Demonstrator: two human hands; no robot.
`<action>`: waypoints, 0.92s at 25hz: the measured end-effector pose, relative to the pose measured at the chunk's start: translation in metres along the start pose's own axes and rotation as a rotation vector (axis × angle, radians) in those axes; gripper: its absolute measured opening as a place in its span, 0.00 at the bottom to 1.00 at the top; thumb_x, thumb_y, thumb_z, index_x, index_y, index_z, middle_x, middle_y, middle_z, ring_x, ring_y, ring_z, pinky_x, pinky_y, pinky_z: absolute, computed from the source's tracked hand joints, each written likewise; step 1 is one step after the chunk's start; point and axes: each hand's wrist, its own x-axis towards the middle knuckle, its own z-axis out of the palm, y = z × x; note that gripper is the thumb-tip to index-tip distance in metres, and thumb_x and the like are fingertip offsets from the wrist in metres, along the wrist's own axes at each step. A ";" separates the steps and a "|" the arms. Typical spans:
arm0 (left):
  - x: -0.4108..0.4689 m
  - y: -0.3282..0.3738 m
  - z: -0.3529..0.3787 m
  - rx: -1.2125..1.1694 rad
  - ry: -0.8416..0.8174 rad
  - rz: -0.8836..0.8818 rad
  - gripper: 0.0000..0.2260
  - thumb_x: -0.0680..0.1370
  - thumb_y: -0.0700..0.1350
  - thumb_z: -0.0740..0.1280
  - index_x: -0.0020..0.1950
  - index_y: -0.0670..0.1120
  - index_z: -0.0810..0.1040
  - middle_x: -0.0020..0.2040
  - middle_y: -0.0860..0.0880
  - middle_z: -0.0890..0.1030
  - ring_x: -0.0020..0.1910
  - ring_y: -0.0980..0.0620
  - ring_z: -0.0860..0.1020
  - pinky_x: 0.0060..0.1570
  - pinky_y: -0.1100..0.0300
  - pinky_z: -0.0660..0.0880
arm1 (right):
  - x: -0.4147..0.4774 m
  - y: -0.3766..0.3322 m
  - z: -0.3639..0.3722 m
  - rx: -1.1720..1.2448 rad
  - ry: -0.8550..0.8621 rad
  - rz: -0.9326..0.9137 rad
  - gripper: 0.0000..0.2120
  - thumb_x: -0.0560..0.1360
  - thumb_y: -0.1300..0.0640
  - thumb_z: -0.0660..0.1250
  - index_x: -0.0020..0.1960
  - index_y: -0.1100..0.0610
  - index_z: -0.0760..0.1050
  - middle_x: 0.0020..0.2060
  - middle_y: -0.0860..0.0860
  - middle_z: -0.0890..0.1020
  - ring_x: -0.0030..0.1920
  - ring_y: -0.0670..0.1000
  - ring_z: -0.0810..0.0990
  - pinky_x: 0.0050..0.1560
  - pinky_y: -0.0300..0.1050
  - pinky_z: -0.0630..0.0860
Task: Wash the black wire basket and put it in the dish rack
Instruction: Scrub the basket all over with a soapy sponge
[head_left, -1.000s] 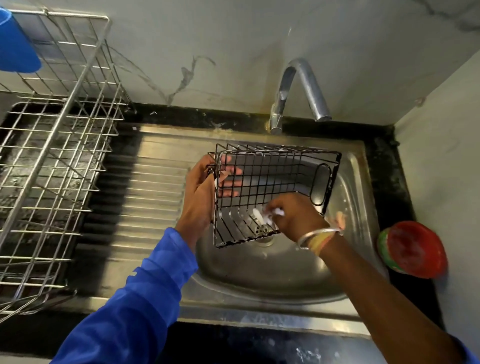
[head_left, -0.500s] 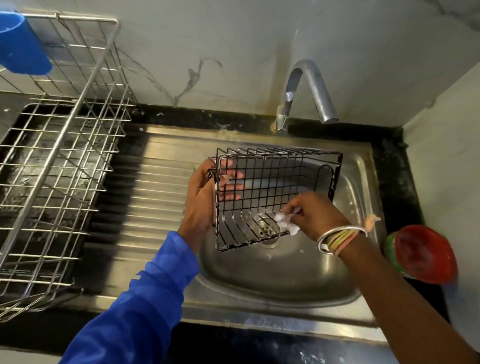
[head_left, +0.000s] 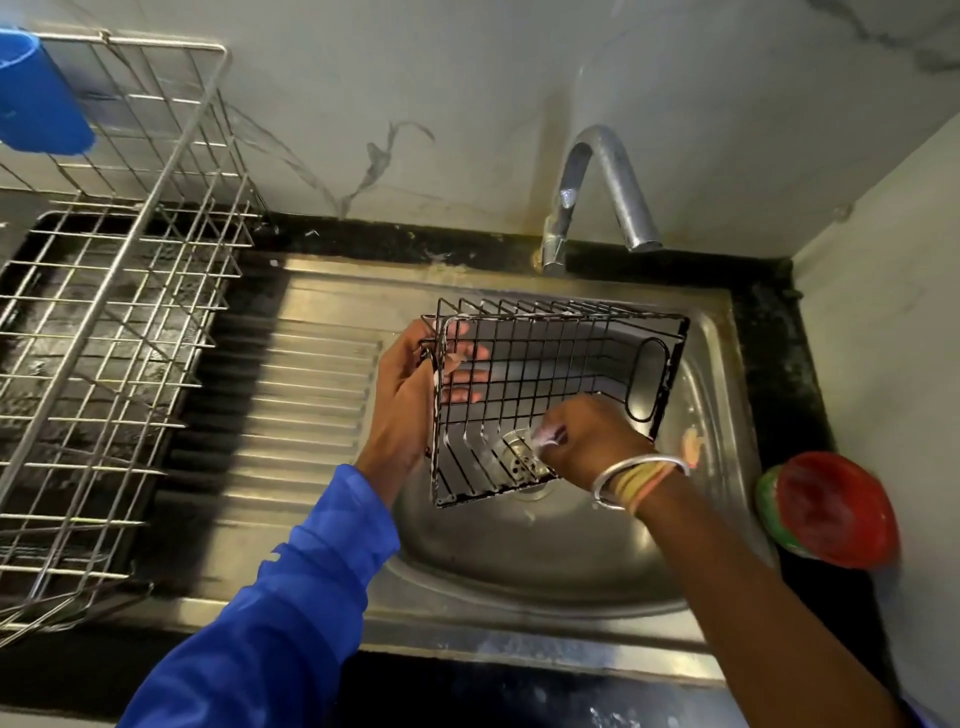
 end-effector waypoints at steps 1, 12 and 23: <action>-0.002 0.000 0.004 0.003 -0.016 0.010 0.12 0.77 0.41 0.66 0.59 0.41 0.78 0.56 0.33 0.83 0.54 0.33 0.83 0.47 0.48 0.83 | 0.003 -0.004 0.005 -0.015 0.014 0.007 0.08 0.73 0.56 0.72 0.50 0.57 0.83 0.48 0.52 0.85 0.47 0.50 0.82 0.48 0.39 0.75; -0.003 0.006 -0.002 -0.034 0.014 0.032 0.12 0.78 0.40 0.65 0.60 0.41 0.79 0.53 0.38 0.85 0.51 0.37 0.85 0.46 0.48 0.84 | 0.009 0.010 0.015 0.017 0.193 0.068 0.09 0.75 0.67 0.66 0.51 0.59 0.83 0.50 0.56 0.83 0.51 0.55 0.81 0.52 0.43 0.75; -0.006 0.001 -0.007 0.019 -0.020 0.039 0.12 0.79 0.38 0.64 0.61 0.38 0.77 0.54 0.37 0.84 0.50 0.36 0.85 0.46 0.48 0.83 | 0.012 0.033 0.001 0.109 0.214 0.183 0.08 0.73 0.64 0.68 0.50 0.60 0.83 0.48 0.58 0.85 0.52 0.56 0.82 0.53 0.39 0.73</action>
